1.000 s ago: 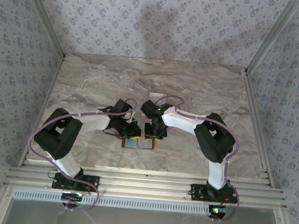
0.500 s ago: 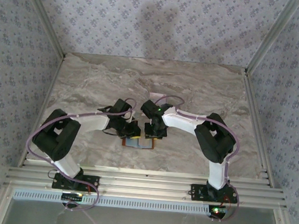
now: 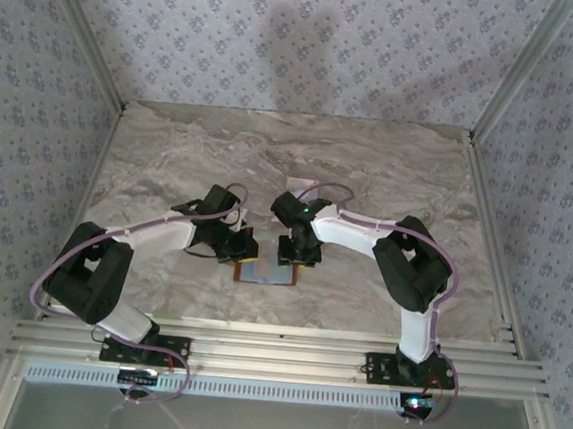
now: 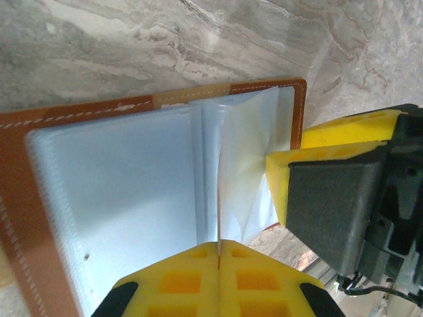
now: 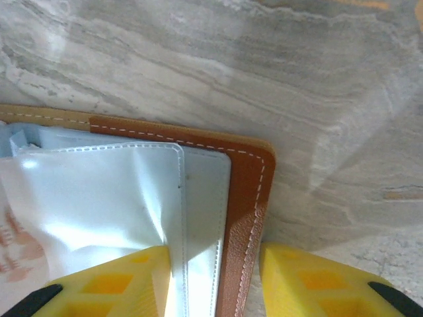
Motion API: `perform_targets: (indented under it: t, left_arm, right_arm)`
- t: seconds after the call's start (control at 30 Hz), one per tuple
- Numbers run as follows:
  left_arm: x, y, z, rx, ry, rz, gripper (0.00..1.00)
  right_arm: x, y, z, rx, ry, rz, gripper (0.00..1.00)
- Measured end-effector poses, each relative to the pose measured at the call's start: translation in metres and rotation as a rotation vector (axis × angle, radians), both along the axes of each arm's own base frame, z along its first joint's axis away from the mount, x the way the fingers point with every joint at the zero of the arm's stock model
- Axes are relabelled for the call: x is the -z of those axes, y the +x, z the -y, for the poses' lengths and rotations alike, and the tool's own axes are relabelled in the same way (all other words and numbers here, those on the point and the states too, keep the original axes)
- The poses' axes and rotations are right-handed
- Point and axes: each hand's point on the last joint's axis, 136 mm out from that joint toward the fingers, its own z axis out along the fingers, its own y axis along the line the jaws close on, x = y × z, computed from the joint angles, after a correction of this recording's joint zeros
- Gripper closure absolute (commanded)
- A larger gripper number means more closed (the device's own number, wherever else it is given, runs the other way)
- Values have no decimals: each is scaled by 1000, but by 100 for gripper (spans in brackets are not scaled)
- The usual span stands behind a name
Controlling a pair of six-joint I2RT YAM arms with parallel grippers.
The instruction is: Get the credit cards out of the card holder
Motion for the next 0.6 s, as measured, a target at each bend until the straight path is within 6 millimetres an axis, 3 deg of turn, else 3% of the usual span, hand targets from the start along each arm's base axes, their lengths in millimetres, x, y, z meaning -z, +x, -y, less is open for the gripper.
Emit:
perform_targets:
  t: [0.13,0.33,0.47,0.6]
  left_arm:
    - [-10,-1,-5,8,4,34,97]
    - [-23,1,-8,74,37,93,98]
    - [-51,21,-1,179,53,220,100]
    - [-79,44,6,282,102,357,100]
  right_arm:
    - [-8,-1,5,-2,-5,8,52]
    - [-46,8,11,30,88,75,51]
    - [-69,19,23,73,142,122,51]
    - [-78,25,48,123,151,146,51]
